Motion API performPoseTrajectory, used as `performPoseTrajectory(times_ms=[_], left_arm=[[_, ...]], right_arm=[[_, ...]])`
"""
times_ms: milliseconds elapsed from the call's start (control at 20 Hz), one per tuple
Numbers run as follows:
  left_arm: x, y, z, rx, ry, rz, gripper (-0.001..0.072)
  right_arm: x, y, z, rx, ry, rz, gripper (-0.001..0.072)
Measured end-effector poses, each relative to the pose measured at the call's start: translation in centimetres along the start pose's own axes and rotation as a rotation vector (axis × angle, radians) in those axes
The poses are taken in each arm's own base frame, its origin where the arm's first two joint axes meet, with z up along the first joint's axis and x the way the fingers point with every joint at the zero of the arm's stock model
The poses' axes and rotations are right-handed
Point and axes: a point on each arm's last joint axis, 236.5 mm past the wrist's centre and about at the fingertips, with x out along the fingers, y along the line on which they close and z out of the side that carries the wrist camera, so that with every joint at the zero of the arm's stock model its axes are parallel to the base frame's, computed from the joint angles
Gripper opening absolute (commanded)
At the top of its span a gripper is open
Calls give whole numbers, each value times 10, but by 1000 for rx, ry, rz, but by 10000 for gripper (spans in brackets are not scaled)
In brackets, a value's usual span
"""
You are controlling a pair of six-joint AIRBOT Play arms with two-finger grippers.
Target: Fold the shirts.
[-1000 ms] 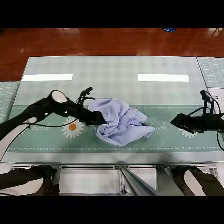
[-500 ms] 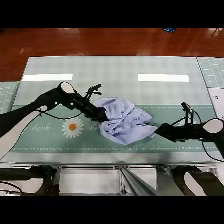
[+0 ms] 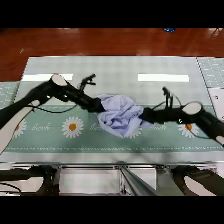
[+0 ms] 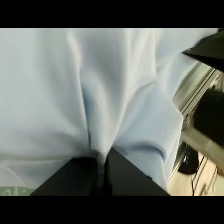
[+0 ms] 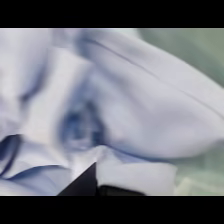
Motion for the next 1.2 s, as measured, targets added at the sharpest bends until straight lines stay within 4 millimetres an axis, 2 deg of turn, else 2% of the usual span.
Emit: performPoseTrajectory(times_ms=[100, 150, 250, 350, 400, 500, 550, 650, 700, 800, 900, 950, 1050, 1200], left_arm=[[-49, -15, 35, 46, -141, 10, 23], [-82, -27, 53, 78, -231, 15, 23], [-153, -61, 82, 161, -419, 38, 23], [-225, -104, 97, 265, -608, 74, 23], [-262, -131, 96, 330, -698, 94, 23], [-323, -184, 81, 450, -855, 147, 23], [-344, -205, 70, 497, -910, 178, 23], [-373, -239, 40, 574, -988, 246, 23], [-380, -249, 22, 598, -999, 285, 23], [-383, -257, -7, 612, -988, 350, 23], [-377, -256, -34, 598, -948, 393, 23], [-369, -249, -46, 572, -909, 408, 23], [-348, -227, -63, 502, -825, 419, 23], [-300, -173, -82, 353, -667, 391, 23]], right_arm=[[-38, 43, 52, -142, -103, 20, 19], [-66, 69, 80, -223, -167, 20, 18], [-131, 123, 123, -382, -302, 1, 19], [-203, 175, 145, -529, -442, -29, 18], [-237, 199, 148, -593, -503, -38, 19], [-301, 244, 136, -705, -615, -43, 18], [-325, 259, 126, -747, -663, -42, 19], [-364, 277, 101, -812, -731, -56, 19], [-379, 282, 88, -836, -754, -67, 19], [-399, 284, 62, -870, -772, -90, 19], [-408, 278, 43, -883, -768, -122, 19], [-408, 273, 35, -881, -758, -135, 19], [-397, 258, 23, -859, -706, -153, 19], [-357, 225, 17, -793, -566, -162, 19]])
